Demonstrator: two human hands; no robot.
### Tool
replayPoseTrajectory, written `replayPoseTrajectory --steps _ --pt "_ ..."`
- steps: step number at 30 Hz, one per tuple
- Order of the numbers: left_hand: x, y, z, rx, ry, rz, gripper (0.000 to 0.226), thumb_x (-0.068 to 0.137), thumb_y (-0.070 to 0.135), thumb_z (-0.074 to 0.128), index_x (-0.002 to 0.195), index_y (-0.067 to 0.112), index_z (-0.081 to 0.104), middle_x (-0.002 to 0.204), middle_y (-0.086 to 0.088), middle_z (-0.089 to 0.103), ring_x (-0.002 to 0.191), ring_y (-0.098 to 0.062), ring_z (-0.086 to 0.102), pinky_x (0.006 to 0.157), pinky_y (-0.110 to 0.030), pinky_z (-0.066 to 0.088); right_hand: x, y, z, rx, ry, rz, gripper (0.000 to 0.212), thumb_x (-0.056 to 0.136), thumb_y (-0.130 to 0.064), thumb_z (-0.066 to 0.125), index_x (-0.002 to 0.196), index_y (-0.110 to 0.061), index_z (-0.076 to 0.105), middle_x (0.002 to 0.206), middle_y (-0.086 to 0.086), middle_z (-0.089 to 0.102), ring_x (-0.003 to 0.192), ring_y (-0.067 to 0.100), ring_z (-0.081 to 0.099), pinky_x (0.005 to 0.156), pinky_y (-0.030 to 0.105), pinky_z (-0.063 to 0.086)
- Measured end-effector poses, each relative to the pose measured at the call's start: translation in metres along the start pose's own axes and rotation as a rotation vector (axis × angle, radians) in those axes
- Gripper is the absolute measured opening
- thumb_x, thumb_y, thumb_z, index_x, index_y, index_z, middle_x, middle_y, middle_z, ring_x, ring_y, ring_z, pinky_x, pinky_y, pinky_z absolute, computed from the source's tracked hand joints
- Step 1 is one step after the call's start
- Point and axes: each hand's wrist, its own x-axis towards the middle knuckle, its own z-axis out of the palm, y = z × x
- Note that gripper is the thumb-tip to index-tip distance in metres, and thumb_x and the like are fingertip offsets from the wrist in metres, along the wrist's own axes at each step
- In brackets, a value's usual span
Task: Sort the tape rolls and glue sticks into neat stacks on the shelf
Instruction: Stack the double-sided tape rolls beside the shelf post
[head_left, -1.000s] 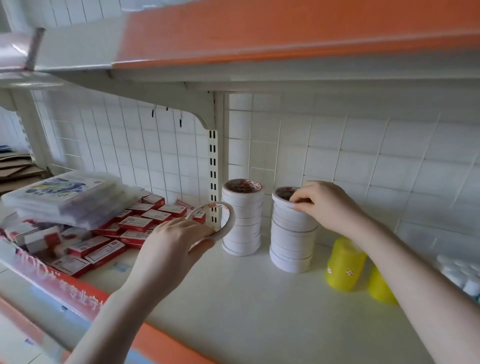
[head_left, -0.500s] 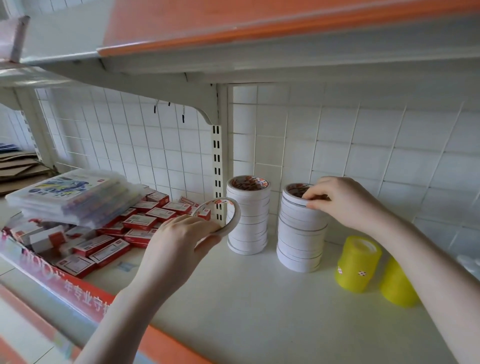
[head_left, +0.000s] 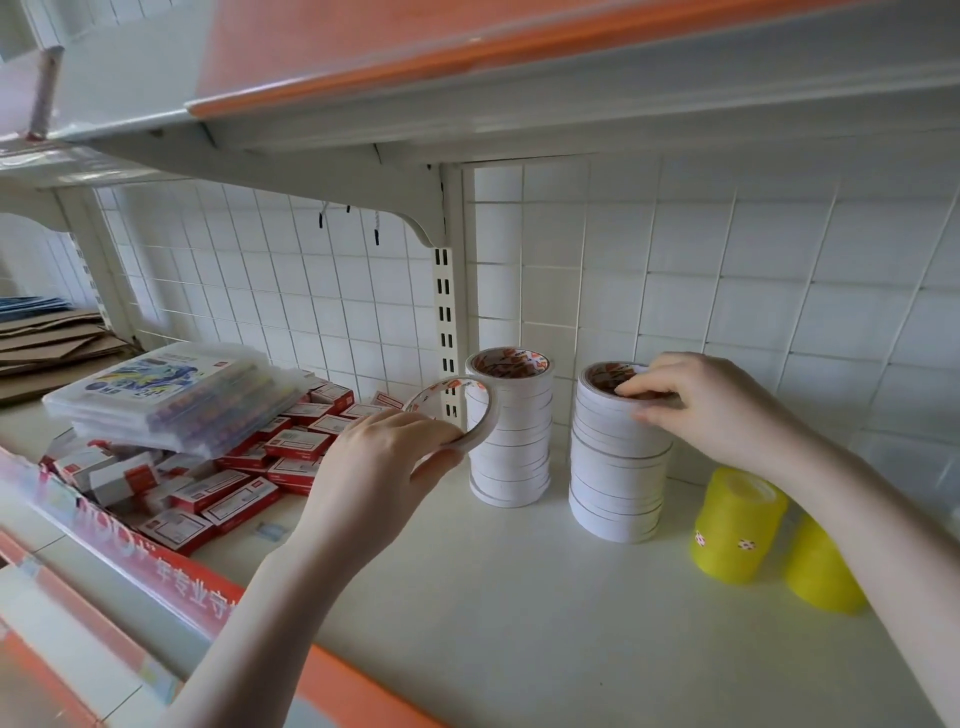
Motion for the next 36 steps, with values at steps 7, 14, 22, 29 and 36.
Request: replayPoseTrajectory --steps 7,14,22,29,36 --pt "0.046 0.003 -0.004 0.024 -0.064 0.014 0.01 0.084 0.025 0.062 0.087 0.02 0.071 0.075 0.001 0.066 0.075 -0.024 0.059 0.063 -0.036 0.047 -0.018 0.01 0.002 -0.009 0.215 0.003 0.027 0.082 -0.013 0.069 0.109 -0.018 0.071 0.098 0.0 0.066 0.096 0.022 0.057 0.076 0.028 0.038" --pt "0.093 -0.006 0.013 0.053 -0.274 -0.078 0.02 0.089 0.032 0.059 0.107 0.031 0.068 0.102 0.008 0.068 0.095 -0.016 0.059 0.08 -0.033 0.047 -0.044 0.017 -0.001 -0.001 0.278 0.054 0.02 0.079 -0.014 0.072 0.099 -0.017 0.073 0.09 0.0 0.067 0.088 0.025 0.061 0.075 0.032 0.045" --pt "0.11 -0.009 0.028 0.037 -0.381 -0.059 0.023 0.087 0.035 0.061 0.109 0.031 0.068 0.106 0.005 0.068 0.096 -0.017 0.06 0.084 -0.037 0.049 -0.061 0.027 0.001 -0.019 0.271 0.126 0.021 0.074 -0.011 0.077 0.094 -0.015 0.074 0.088 0.001 0.067 0.084 0.026 0.063 0.071 0.029 0.04" --pt "0.116 -0.01 0.036 0.044 -0.423 -0.043 0.021 0.088 0.034 0.06 0.107 0.032 0.068 0.104 0.008 0.069 0.094 -0.016 0.061 0.084 -0.037 0.049 -0.066 0.029 0.003 -0.022 0.277 0.165 0.021 0.074 -0.013 0.077 0.094 -0.017 0.074 0.089 -0.001 0.067 0.084 0.025 0.063 0.071 0.029 0.04" --pt "0.115 -0.012 0.038 0.024 -0.451 -0.057 0.02 0.087 0.032 0.062 0.106 0.031 0.068 0.104 0.009 0.068 0.093 -0.013 0.061 0.085 -0.037 0.05 -0.067 0.028 0.004 -0.013 0.258 0.179 0.02 0.078 -0.016 0.074 0.098 -0.02 0.073 0.094 -0.002 0.067 0.09 0.025 0.062 0.075 0.034 0.044"
